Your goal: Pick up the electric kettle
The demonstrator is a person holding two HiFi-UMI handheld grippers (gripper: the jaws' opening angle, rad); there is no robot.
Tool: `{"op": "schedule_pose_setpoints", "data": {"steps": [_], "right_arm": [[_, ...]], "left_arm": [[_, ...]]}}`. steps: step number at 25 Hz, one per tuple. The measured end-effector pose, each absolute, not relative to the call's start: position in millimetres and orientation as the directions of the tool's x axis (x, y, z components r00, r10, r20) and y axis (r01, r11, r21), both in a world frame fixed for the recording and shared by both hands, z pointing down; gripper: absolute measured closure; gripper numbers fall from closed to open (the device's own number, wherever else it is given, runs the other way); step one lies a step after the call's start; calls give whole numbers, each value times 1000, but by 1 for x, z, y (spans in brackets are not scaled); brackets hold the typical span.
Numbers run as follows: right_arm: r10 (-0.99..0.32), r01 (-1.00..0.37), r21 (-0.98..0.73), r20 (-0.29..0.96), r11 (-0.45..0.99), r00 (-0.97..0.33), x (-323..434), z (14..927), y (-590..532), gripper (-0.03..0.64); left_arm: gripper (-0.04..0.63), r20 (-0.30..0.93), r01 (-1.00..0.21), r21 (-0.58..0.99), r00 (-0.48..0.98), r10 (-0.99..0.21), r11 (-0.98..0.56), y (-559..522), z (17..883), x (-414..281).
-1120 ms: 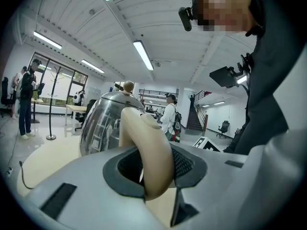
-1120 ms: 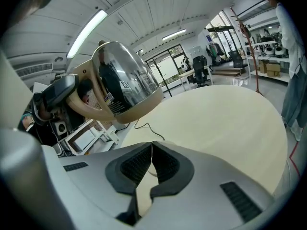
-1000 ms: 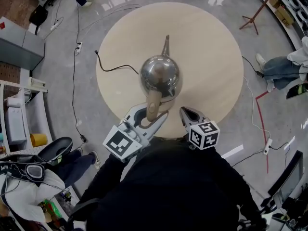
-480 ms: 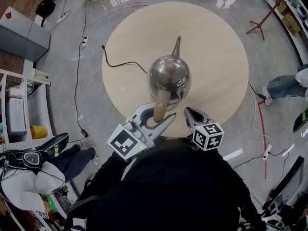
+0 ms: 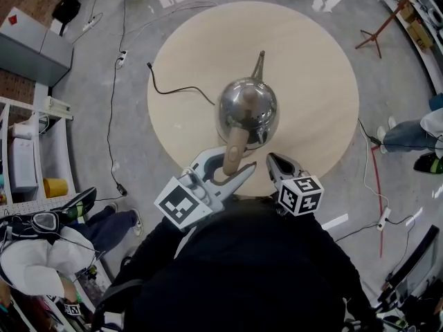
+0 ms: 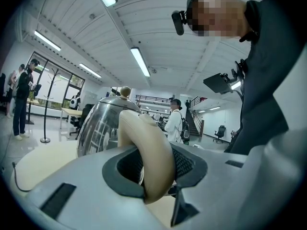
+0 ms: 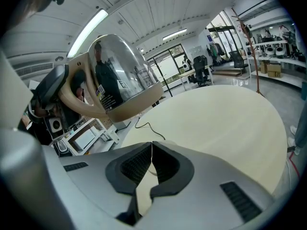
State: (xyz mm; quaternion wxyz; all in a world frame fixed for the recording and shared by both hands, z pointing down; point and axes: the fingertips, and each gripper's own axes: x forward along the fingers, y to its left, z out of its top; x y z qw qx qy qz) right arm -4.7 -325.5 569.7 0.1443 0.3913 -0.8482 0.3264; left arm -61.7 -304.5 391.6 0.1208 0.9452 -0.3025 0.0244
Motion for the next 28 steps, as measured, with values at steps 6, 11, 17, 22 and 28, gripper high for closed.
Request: {"op": "schedule_pose_setpoints", "data": {"steps": [6,11,17,22,28], "right_arm": [[-571,-759,-439,500,481,-651,-4,576,-325,601],[-569,-757,-441,499,481,-653,-3,574,-326,601],[-570,-758,-444,500,478,-652,-3,579,-328,601],[-570,-758,-445,499,477,-652,-4,577,-327,601],[-571,-758,-447,499,475,-652,-3,576,-327,601]], "left_arm": [[460,97,-577,212,815,-571,-788,-304,391,-62],[459,96,-579,220,814,-573,-785,-303,390,-62],[459,88,-573,208,818,-568,-793,-303,394,-63],[459,86,-574,214,817,-570,-790,-302,392,-63],[459,78,-576,203,816,-573,-792,-302,391,-62]]}}
